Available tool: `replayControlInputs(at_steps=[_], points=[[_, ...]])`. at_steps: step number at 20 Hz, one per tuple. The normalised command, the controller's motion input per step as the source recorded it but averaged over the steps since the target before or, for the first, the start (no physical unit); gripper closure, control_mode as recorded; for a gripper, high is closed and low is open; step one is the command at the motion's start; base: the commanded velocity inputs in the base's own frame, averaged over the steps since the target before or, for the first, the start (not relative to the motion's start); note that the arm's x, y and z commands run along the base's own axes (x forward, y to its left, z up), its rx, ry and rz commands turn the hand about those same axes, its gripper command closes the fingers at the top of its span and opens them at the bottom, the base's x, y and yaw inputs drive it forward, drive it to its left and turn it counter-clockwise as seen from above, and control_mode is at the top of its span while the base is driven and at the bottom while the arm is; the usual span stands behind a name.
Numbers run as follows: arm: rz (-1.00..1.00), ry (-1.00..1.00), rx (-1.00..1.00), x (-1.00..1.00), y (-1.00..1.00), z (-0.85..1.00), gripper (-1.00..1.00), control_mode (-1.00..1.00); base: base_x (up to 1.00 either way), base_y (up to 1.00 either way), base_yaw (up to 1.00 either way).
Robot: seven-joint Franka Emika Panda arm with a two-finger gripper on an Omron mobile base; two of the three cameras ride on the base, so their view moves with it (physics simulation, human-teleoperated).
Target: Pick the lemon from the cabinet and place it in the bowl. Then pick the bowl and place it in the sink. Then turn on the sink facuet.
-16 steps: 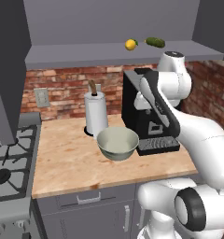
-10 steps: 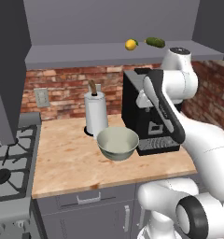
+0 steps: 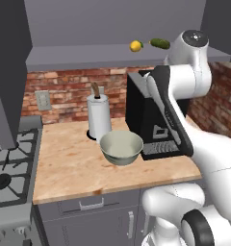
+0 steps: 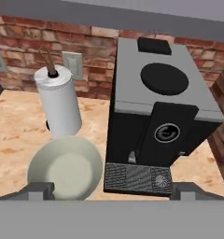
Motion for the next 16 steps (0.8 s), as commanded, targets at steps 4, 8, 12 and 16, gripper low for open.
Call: replayControlInputs(at_steps=[4, 8, 12, 16], points=[[-0.13, -0.07, 0.0, 0.64, 0.0, 0.89, -1.0, -1.0, 0.0, 0.0, 0.0], [-0.13, 0.0, 0.01, 0.77, 0.0, 0.67, -1.0, -1.0, 0.0, 0.0, 0.0], [-0.08, 0.0, 0.0, 0.75, 0.14, 0.29, -1.0, -1.0, 0.0, 0.0, 0.0], [0.0, 0.0, 0.0, 0.81, 0.0, 0.0, -1.0, -1.0, 0.0, 0.0, 0.0]])
